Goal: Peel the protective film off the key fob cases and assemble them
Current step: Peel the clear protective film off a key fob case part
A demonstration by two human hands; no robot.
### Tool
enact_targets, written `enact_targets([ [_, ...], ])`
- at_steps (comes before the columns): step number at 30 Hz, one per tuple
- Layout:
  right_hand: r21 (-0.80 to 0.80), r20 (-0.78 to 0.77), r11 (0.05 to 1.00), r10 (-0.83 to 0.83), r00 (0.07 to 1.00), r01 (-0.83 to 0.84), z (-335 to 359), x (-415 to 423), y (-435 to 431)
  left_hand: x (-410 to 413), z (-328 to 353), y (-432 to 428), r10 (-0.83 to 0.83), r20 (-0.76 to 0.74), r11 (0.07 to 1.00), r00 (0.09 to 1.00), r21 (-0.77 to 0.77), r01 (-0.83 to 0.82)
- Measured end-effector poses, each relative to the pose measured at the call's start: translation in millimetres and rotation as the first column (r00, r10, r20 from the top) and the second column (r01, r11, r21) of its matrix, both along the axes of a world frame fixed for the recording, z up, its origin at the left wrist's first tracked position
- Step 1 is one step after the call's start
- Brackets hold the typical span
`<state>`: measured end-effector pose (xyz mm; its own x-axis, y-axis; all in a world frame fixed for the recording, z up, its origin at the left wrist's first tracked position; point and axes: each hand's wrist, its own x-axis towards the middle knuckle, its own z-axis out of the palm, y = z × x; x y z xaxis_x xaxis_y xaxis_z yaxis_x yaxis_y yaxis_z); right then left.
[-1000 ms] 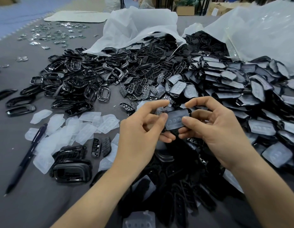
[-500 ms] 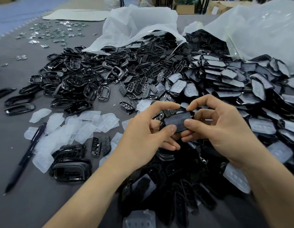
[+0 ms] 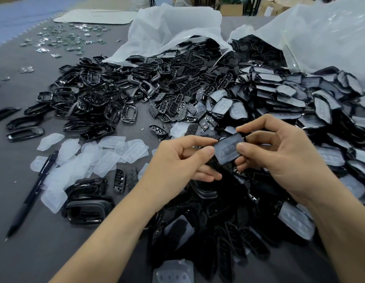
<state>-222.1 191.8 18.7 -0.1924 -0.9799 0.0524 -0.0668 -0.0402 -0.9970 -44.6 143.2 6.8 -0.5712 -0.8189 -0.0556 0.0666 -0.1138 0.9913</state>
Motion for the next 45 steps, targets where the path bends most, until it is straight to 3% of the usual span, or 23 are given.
enact_targets([
  [5, -0.014, -0.076, 0.996, 0.085, 0.993, -0.087, 1.8, 3.6, 0.4, -1.9, -5.8, 0.6, -0.012, 0.129, 0.981, 0.992, -0.19, 0.037],
  [8, -0.027, -0.122, 0.994, 0.102, 0.987, -0.106, 0.5, 5.1, -0.1, -0.4, -9.2, -1.0, -0.014, 0.15, 0.974, 0.989, -0.221, 0.048],
  [11, -0.036, -0.096, 0.998, 0.056, 0.994, -0.06, -4.5, 5.0, -2.3, -2.0, -10.5, -0.8, 0.012, 0.098, 0.984, 0.995, -0.178, 0.005],
  [15, 0.026, 0.054, 0.998, 0.058, 0.997, -0.06, -9.4, 9.4, -2.7, -4.4, -10.7, 0.6, 0.02, -0.014, 0.998, 1.0, -0.064, -0.021],
  [19, 0.028, 0.011, 0.999, 0.034, 0.999, -0.034, -13.1, 16.0, -2.4, -7.2, -14.3, 2.4, 0.019, -0.024, 0.999, 1.0, -0.025, -0.019],
  [27, 0.044, 0.0, 0.996, -0.077, 0.997, 0.077, -12.1, 19.4, -2.5, -10.6, -23.1, 8.4, -0.046, 0.048, 0.988, 0.998, -0.144, 0.052],
  [32, 0.054, 0.054, 0.996, -0.072, 0.996, 0.069, -10.8, 19.6, -3.2, -10.2, -23.4, 7.6, -0.069, 0.007, 0.986, 0.998, -0.15, 0.069],
  [45, -0.011, 0.001, 0.996, -0.084, 0.996, 0.084, -13.4, 21.6, -2.7, -12.5, -23.3, 10.3, -0.068, -0.013, 0.978, 0.998, -0.199, 0.064],
])
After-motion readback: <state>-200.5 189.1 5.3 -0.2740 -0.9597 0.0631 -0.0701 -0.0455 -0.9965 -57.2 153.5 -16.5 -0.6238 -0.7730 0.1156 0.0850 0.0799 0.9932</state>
